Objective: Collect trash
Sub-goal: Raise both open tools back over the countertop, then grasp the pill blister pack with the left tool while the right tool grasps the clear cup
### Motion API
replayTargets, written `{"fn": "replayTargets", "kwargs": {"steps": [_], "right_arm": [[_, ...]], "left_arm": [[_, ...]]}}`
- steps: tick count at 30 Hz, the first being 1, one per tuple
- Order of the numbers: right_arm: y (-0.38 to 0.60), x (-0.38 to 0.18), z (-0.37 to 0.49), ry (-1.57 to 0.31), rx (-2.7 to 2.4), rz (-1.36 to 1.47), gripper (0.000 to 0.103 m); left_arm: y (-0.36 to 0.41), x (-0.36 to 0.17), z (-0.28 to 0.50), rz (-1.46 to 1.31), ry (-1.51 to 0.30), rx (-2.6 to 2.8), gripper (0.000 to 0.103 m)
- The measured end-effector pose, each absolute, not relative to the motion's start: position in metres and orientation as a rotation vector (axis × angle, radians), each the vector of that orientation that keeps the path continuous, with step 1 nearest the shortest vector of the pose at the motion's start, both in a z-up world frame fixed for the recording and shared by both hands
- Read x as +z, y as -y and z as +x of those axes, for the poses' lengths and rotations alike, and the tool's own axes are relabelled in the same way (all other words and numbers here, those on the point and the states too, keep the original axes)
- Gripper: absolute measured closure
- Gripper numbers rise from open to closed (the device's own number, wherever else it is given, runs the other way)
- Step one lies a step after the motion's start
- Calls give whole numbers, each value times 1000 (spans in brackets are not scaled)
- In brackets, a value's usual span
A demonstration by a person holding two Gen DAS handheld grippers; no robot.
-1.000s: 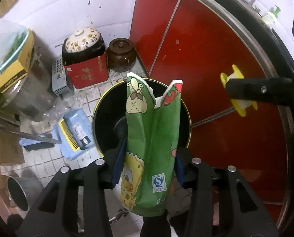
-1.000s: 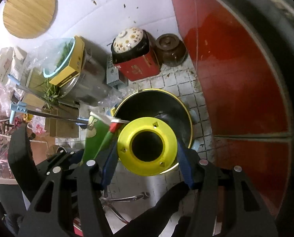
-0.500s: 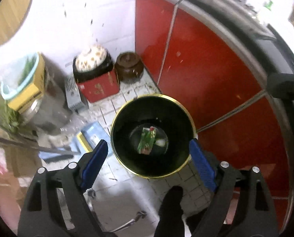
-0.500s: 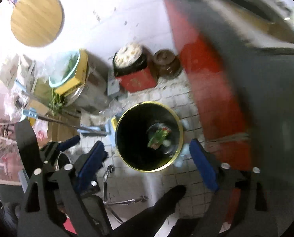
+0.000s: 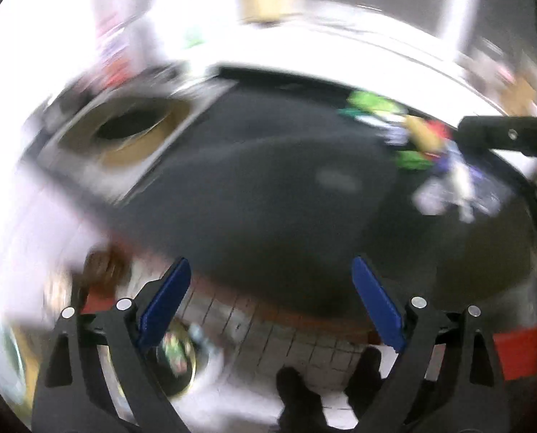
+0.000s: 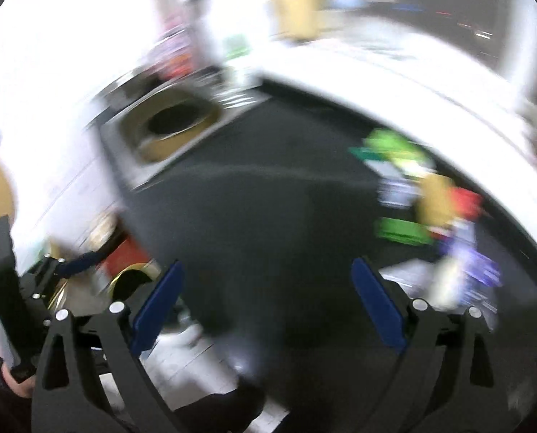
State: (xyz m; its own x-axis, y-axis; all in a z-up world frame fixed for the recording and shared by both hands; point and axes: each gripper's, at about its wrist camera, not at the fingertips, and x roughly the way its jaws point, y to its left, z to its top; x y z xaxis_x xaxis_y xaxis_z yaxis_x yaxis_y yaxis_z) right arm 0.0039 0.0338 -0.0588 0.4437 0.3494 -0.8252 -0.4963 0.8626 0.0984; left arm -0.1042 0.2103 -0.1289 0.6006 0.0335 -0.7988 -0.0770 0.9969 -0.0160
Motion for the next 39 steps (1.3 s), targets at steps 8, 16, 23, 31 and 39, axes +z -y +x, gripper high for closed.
{"fn": "replayTargets", "kwargs": {"steps": [8, 16, 23, 31, 39], "right_arm": [[163, -39, -5, -954, 205, 23, 12], [234, -41, -22, -962, 128, 66, 12], [229, -47, -15, -974, 155, 60, 12], [236, -91, 15, -991, 242, -5, 12], [242, -169, 60, -1058, 369, -124, 12]], "left_arm": [[-59, -90, -30, 115, -844, -266, 15], [-1, -96, -13, 193, -869, -351, 15], [15, -112, -3, 235, -907, -366, 15], [29, -156, 24, 281, -954, -409, 15], [41, -224, 61, 358, -1006, -435, 15]]}}
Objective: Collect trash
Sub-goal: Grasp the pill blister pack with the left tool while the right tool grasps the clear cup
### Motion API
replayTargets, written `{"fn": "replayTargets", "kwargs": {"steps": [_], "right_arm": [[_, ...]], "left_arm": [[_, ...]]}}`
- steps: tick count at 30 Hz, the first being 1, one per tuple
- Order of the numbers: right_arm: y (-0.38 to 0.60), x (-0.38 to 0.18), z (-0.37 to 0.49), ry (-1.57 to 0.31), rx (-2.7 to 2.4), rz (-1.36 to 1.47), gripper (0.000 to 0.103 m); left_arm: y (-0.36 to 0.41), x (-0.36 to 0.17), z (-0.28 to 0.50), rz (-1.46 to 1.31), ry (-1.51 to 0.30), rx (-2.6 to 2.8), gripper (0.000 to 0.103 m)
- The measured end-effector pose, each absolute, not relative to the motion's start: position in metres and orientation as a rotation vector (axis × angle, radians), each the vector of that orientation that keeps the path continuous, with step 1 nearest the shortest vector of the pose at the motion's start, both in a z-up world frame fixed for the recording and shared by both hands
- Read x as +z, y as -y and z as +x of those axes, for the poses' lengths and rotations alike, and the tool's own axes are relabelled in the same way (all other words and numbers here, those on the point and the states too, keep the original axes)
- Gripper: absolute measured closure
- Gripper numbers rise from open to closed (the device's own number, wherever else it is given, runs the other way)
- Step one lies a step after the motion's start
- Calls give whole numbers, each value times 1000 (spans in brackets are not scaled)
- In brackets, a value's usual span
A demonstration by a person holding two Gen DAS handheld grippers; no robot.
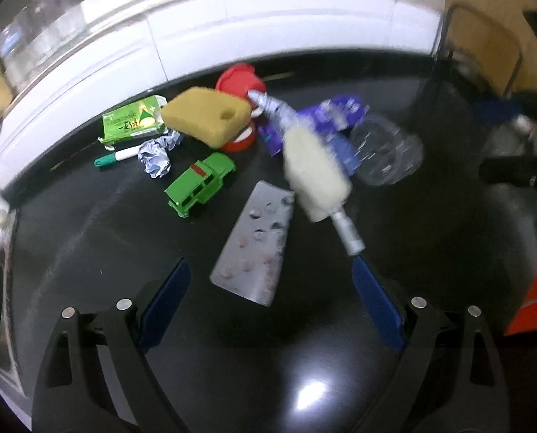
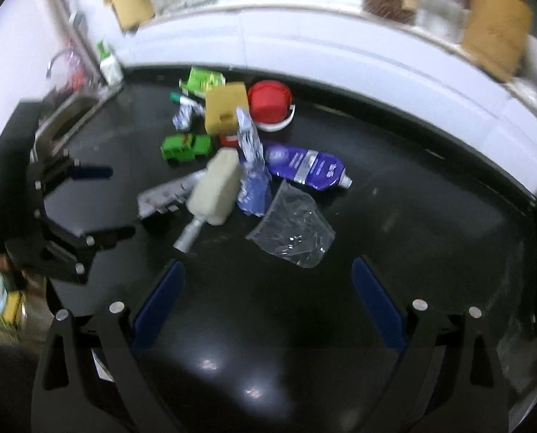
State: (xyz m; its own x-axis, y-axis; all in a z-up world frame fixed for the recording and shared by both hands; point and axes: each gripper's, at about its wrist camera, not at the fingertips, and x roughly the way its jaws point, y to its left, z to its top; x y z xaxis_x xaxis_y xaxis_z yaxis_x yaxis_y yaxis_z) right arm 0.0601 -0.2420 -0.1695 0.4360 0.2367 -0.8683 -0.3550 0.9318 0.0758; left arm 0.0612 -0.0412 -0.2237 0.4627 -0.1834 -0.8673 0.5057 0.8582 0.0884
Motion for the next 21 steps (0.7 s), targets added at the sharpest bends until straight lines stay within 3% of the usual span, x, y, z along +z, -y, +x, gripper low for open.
{"fn": "replayTargets", "kwargs": {"steps": [10, 14, 16, 18, 20, 21], "right_arm": [[238, -236, 113, -1132, 468, -270, 15], [234, -250, 125, -1163, 503, -296, 21], [232, -254, 127, -1163, 520, -320, 30], [231, -255, 129, -1164, 546, -311, 32], [233, -254, 130, -1174, 564, -282, 38], [234, -254, 131, -1177, 568, -270, 49]], "left_arm": [[44, -273, 106, 354, -1097, -492, 17], [44, -282, 114, 340, -1089, -501, 19], [44, -282, 119, 331, -1084, -498, 20], [43, -280, 121, 332, -1074, -500, 27], [43, -276, 121, 334, -1063, -506, 56], [43, -275, 122, 335, -1068, -507, 58]]}}
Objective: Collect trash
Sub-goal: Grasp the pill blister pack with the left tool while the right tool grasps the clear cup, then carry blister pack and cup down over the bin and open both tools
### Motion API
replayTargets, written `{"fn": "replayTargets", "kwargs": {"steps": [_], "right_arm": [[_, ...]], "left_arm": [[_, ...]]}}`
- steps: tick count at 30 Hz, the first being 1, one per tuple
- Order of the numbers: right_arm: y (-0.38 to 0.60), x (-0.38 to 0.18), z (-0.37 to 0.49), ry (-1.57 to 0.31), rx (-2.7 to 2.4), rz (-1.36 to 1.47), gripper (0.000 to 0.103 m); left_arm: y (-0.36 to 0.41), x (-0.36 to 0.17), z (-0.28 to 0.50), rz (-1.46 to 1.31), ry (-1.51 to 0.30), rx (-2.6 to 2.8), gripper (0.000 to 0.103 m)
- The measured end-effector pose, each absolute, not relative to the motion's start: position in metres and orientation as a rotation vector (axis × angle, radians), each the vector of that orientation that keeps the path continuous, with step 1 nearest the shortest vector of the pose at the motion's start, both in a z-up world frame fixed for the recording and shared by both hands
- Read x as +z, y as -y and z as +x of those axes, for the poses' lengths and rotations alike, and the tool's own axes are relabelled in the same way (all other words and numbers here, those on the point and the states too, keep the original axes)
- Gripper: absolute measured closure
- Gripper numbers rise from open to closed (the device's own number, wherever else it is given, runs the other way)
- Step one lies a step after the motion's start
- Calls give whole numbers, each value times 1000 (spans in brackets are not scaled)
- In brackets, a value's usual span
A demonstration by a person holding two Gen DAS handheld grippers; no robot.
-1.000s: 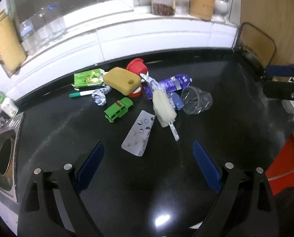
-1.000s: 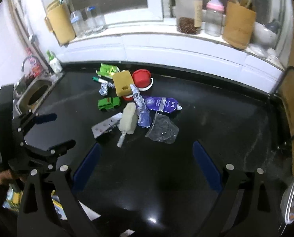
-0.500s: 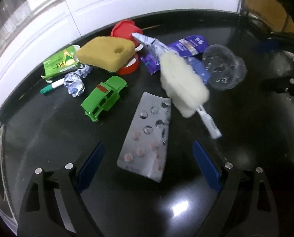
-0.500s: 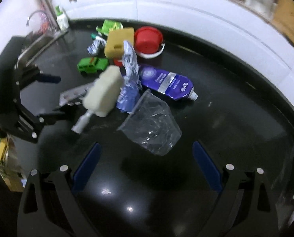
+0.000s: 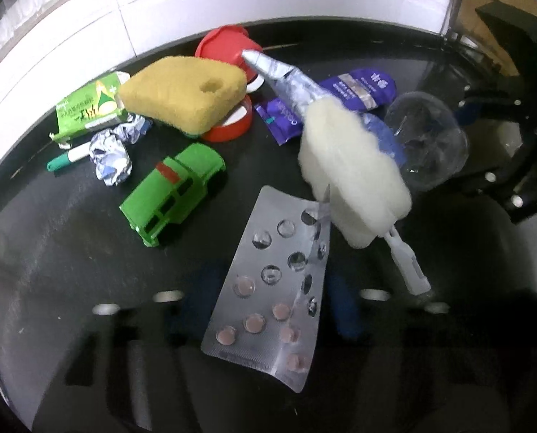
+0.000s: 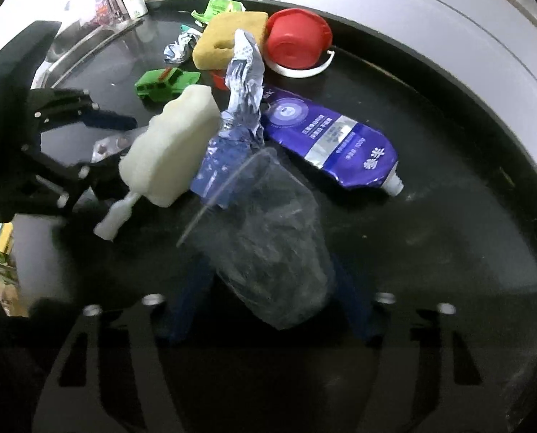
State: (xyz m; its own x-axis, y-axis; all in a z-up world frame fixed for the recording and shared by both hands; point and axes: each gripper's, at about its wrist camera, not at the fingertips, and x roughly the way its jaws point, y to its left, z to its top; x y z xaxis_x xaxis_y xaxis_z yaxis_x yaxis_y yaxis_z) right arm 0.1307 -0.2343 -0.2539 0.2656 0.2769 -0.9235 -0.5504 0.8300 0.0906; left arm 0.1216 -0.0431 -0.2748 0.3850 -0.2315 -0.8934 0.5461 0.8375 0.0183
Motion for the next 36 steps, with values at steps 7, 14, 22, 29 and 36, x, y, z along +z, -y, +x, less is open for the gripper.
{"fn": "replayTargets", "kwargs": {"steps": [7, 14, 22, 29, 36], "right_arm": [[243, -242, 129, -1180, 536, -194, 58], [254, -209, 115, -1136, 483, -119, 59], [264, -184, 99, -1081, 445, -94, 59], [267, -167, 84, -1043, 440, -103, 59], [253, -141, 76, -1006, 470, -115, 59]], "left_arm": [[40, -262, 107, 296, -1098, -479, 63], [21, -226, 85, 194, -1069, -363, 63], [25, -210, 63, 190, -1047, -307, 63], [19, -199, 55, 183, -1027, -273, 63], [2, -182, 37, 139, -1004, -212, 62]]}}
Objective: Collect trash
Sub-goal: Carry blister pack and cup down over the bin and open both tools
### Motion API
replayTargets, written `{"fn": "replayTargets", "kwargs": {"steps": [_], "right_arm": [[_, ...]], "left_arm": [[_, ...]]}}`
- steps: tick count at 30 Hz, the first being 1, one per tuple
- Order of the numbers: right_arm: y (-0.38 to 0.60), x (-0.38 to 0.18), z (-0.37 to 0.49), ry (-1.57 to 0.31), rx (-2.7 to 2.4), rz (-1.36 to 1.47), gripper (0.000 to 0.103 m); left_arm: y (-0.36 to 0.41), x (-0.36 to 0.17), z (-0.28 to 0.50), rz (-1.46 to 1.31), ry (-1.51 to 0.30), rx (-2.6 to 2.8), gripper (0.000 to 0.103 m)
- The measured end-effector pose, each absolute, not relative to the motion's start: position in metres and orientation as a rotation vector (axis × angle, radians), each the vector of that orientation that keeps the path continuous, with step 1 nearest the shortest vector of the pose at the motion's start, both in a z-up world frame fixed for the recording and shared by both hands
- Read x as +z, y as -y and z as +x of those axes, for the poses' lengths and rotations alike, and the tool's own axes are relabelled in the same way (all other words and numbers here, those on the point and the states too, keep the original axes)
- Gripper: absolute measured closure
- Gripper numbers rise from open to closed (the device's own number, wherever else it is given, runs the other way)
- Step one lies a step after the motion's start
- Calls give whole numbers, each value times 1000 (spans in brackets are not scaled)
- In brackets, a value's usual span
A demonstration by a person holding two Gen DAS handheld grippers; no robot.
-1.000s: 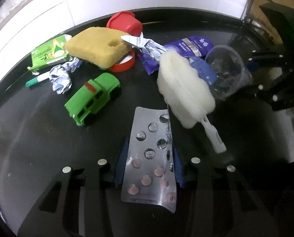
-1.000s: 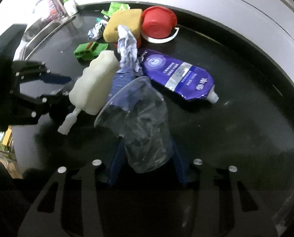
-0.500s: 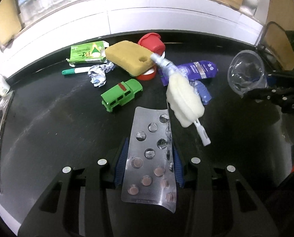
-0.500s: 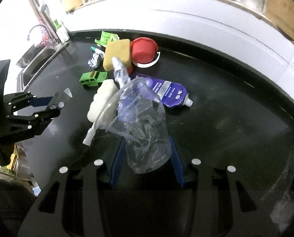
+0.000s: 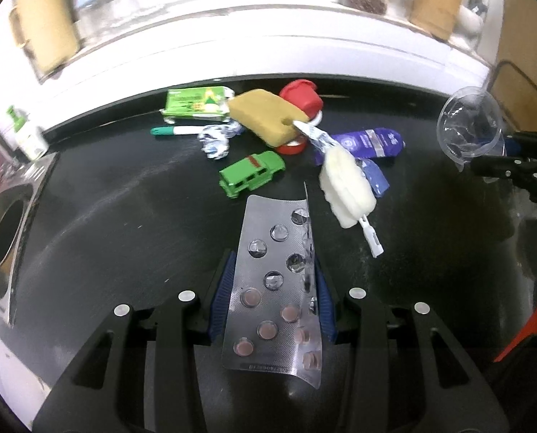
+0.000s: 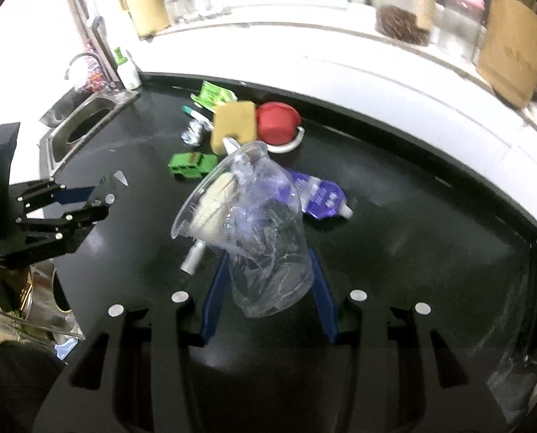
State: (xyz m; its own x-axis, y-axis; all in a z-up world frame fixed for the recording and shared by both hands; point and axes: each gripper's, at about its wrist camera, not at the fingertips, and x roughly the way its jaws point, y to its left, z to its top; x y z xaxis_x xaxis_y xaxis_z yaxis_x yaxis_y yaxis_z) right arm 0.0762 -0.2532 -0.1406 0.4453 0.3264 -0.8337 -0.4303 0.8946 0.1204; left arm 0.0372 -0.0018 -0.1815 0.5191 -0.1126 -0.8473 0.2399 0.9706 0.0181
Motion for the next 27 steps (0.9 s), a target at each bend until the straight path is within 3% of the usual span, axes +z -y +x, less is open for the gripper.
{"fn": "replayTargets", "kwargs": {"steps": [12, 27], "right_arm": [[87, -88, 56, -916, 824, -200, 58], [-199, -116, -64, -972, 1361, -429, 58]], "left_arm": [[-113, -127, -44, -21, -917, 107, 62], [-300, -140, -226, -278, -938, 663, 62]]}}
